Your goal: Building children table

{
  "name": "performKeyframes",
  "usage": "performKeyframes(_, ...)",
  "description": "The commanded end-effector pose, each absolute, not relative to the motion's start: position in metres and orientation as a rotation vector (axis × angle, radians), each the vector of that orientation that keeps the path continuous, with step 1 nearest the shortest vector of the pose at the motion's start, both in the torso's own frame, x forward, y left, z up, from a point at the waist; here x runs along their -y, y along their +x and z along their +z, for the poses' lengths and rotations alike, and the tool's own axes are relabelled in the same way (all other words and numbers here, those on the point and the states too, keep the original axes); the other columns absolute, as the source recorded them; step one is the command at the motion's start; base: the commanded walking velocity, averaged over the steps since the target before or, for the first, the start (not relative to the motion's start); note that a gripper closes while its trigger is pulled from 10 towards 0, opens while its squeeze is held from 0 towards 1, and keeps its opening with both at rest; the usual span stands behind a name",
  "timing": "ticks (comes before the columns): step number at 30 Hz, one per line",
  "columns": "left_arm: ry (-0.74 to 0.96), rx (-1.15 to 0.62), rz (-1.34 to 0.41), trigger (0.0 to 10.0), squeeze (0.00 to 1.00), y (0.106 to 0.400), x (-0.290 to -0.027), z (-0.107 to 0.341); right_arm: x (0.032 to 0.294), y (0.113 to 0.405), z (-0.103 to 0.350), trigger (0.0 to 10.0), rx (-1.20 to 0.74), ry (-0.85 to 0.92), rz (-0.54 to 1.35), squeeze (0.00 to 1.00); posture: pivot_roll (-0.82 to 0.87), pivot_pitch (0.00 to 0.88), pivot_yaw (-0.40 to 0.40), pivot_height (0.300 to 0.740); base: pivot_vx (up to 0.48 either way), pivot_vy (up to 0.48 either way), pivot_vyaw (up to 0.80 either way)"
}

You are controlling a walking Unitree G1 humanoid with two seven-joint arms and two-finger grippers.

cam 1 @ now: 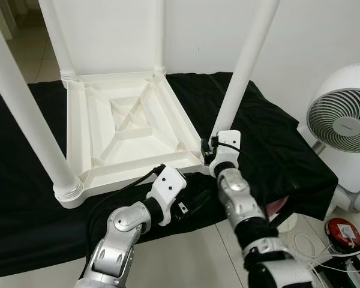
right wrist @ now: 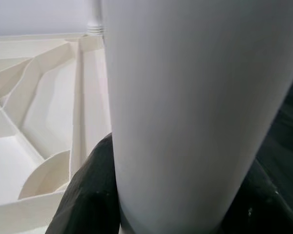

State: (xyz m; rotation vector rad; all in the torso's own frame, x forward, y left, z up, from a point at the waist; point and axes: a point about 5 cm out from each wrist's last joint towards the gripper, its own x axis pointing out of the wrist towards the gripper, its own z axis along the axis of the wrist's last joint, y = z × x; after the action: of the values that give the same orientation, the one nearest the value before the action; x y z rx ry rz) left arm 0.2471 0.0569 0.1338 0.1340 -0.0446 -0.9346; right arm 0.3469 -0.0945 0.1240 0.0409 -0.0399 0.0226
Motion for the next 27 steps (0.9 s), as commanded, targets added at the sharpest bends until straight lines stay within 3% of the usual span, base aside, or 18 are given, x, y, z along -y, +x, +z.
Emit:
performKeyframes(1, 0.123, 0.048, -0.835, 10.0, 0.00, 0.250, -0.059, 0.135, 0.103, 0.343, 0.108, 10.0, -0.038, 0.033, -0.040, 0.00, 0.02, 0.000, -0.056, 0.740, 0.000, 0.000, 0.00)
performKeyframes(7, 0.122, 0.048, -0.837, 10.0, 0.00, 0.249, -0.058, 0.135, 0.099, 0.343, 0.112, 10.0, -0.013, 0.051, -0.019, 0.00, 0.02, 0.000, -0.060, 0.740, 0.000, 0.000, 0.00)
performKeyframes(8, 0.122, 0.048, -0.837, 10.0, 0.00, 0.249, -0.058, 0.135, 0.100, 0.343, 0.115, 10.0, 0.008, 0.054, -0.009, 0.92, 0.02, 0.000, -0.062, 0.740, 0.000, 0.000, 0.00)
performKeyframes(10, 0.123, 0.049, -0.837, 10.0, 0.00, 0.249, -0.058, 0.135, 0.101, 0.343, 0.118, 10.0, 0.027, 0.069, 0.012, 0.92, 0.03, 0.000, -0.063, 0.740, 0.000, 0.000, 0.00)
performKeyframes(11, 0.125, 0.050, -0.835, 10.0, 0.00, 0.249, -0.059, 0.135, 0.102, 0.342, 0.121, 10.0, 0.046, 0.085, 0.030, 1.00, 0.03, 0.000, -0.066, 0.740, 0.000, 0.000, 0.00)
performKeyframes(16, 0.130, 0.051, -0.834, 10.0, 0.00, 0.249, -0.059, 0.135, 0.106, 0.340, 0.122, 10.0, 0.037, 0.101, 0.106, 1.00, 0.03, 0.000, -0.069, 0.740, 0.000, 0.000, 0.00)
performKeyframes(17, 0.132, 0.050, -0.834, 10.0, 0.00, 0.249, -0.060, 0.135, 0.107, 0.338, 0.120, 10.0, 0.017, 0.085, 0.188, 0.00, 0.03, 0.000, -0.068, 0.740, 0.000, 0.000, 0.00)
performKeyframes(27, 0.136, 0.052, -0.837, 10.0, 0.00, 0.252, -0.060, 0.136, 0.121, 0.339, 0.113, 10.0, 0.009, -0.102, 0.527, 0.00, 0.02, 0.000, -0.052, 0.740, 0.000, 0.000, 0.00)
